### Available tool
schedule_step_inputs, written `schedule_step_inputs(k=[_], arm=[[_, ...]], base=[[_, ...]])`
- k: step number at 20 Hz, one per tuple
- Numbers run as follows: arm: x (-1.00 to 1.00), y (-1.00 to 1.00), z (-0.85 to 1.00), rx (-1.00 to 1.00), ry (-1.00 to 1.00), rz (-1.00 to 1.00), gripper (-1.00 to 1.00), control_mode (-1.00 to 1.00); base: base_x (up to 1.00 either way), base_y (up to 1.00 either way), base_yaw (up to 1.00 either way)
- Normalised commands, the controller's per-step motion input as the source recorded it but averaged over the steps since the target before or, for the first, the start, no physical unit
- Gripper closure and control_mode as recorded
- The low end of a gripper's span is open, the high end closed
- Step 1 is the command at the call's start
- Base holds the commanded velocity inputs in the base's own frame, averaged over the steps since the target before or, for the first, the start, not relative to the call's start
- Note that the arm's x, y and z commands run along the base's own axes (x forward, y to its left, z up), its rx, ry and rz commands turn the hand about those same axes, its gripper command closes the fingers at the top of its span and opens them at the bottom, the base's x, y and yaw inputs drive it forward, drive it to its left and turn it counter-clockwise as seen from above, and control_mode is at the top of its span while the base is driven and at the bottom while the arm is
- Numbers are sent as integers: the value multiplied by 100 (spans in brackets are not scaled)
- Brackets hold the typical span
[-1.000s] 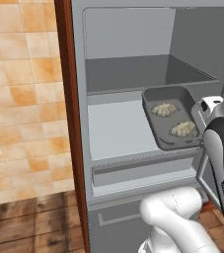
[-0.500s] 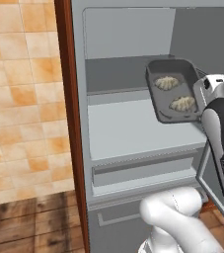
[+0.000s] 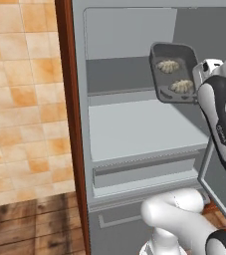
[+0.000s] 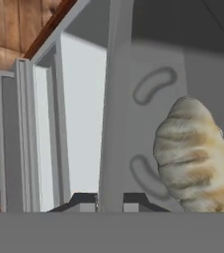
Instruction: Place two dumplings into each of the tupperware containers and then place the containers in the fridge.
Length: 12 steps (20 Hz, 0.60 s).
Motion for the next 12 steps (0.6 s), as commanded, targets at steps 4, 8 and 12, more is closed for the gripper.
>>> schedule_step_inputs(k=[4, 8, 12], arm=[[100, -7, 1, 0, 0, 4, 100, -100], [100, -12, 9, 1, -1, 0, 100, -100], [100, -1, 19, 2, 0, 0, 100, -100]], base=[[0, 0, 0], [0, 0, 0], [0, 0, 0]])
